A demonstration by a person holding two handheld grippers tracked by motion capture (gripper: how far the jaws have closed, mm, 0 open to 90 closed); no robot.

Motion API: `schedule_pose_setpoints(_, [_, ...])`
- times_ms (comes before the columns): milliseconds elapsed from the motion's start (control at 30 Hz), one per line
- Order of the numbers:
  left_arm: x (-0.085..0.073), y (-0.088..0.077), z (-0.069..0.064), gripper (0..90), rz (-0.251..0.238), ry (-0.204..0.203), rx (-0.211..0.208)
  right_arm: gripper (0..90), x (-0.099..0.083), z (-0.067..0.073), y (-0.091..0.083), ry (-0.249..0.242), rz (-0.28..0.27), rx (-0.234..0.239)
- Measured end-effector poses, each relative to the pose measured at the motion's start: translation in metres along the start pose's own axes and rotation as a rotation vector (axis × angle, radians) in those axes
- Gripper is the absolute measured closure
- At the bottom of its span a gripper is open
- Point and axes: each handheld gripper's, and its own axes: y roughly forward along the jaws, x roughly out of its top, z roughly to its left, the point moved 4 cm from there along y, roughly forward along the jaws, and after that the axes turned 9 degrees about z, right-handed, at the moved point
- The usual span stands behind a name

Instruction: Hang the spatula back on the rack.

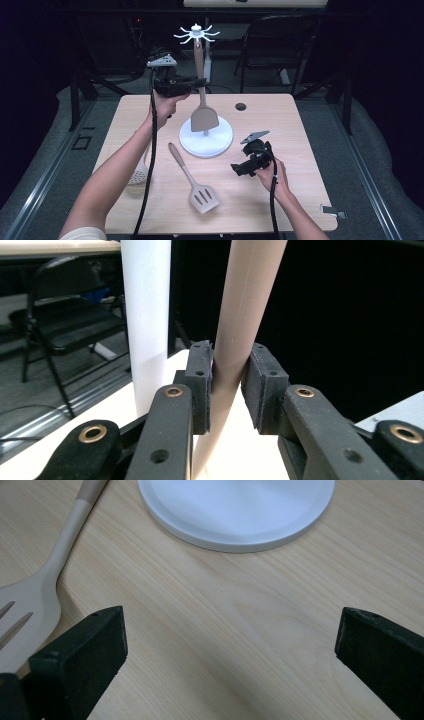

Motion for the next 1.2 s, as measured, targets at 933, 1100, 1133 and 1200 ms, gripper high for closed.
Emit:
schedule_pose_setpoints(933, [-0.001, -0.044, 0.005, 82.4, -0.061, 0.03, 0.094, 1.0, 0.0, 0.0, 0.003, -0.014, 0.025, 0.0])
schedule_pose_setpoints(1100, [0.01, -0.05, 0.002, 89.5, -0.07, 0.058, 0.14, 0.9, 0.0, 0.0, 0.003, -0.018, 0.023, -0.003])
schedule_pose_setpoints(1133, [0.012, -0.051, 0.001, 89.7, -0.07, 0.065, 0.148, 0.9, 0.0, 0.0, 0.003, -0.02, 0.025, -0.006])
schedule_pose_setpoints(1200, [0.018, -0.053, -0.002, 89.8, -0.08, 0.073, 0.158, 0.9, 0.0, 0.0, 0.002, -0.026, 0.036, -0.014])
